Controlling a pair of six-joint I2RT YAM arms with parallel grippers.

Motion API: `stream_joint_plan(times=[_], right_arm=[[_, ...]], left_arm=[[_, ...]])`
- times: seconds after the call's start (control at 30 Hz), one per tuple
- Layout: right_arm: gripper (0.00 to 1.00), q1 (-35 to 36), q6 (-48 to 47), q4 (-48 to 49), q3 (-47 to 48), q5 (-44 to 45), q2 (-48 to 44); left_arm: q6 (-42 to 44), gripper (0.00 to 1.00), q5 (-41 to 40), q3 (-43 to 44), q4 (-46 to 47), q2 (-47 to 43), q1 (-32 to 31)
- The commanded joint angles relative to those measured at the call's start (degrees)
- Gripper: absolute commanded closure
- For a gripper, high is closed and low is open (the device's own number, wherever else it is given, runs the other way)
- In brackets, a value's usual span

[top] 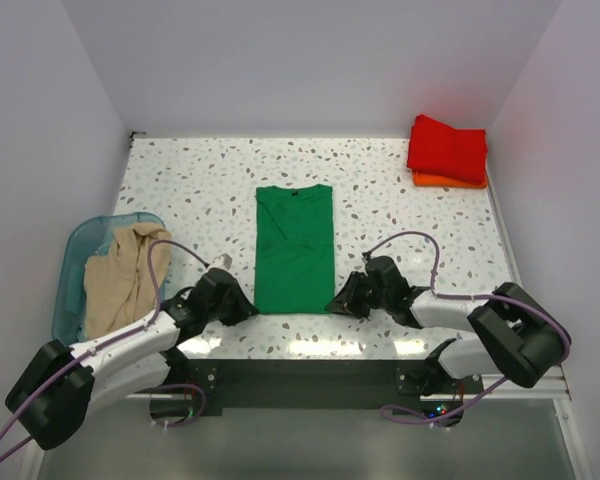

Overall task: Fold and stack the t-shirts
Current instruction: Fold the tshirt

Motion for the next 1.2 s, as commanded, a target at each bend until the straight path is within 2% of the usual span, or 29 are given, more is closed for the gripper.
stream_joint_plan(times=[0.0, 0.07, 0.23, 0.43, 0.67, 0.8, 0.93, 1.17], right_arm=[[0.86, 0.28, -0.86, -1.80, -0.88, 1.63, -0.56], [0.91, 0.28, -1.39, -2.86, -0.79, 1.90, -1.70], [1.00, 0.28, -3.49, -7.52, -0.88, 2.16, -6.79], [1.00, 0.28, -7.09, -13.93, -1.76, 0.85, -14.09], [1.00, 0.89, -10.18, -26.84, -2.46, 0.23, -29.37], [1.00, 1.25, -12.02, -32.13, -1.41, 0.75, -33.78], [1.00, 1.25, -14.74, -34.68, 1.57, 2.42, -33.44], [1.00, 1.07, -17.82, -36.53, 10.44, 7.69, -27.29]], left_arm=[[0.40, 0.94, -0.64, -0.14, -1.04, 0.30, -0.96], [0.49, 1.00, -0.47, 0.30, -1.57, -0.05, -1.66], [-0.12, 1.00, -0.55, 0.57, -2.71, -1.11, -4.29], [-3.81, 1.00, -3.62, 1.36, -4.73, -2.78, -11.49], [-9.87, 1.00, -9.16, 4.35, -8.69, -5.32, -21.51], [-11.37, 1.00, -10.75, 5.14, -10.71, -8.22, -22.76], [-9.98, 1.00, -13.99, 8.47, -12.12, -9.64, -22.76], [-5.67, 1.00, -19.36, 16.91, -13.79, -4.63, -21.35]])
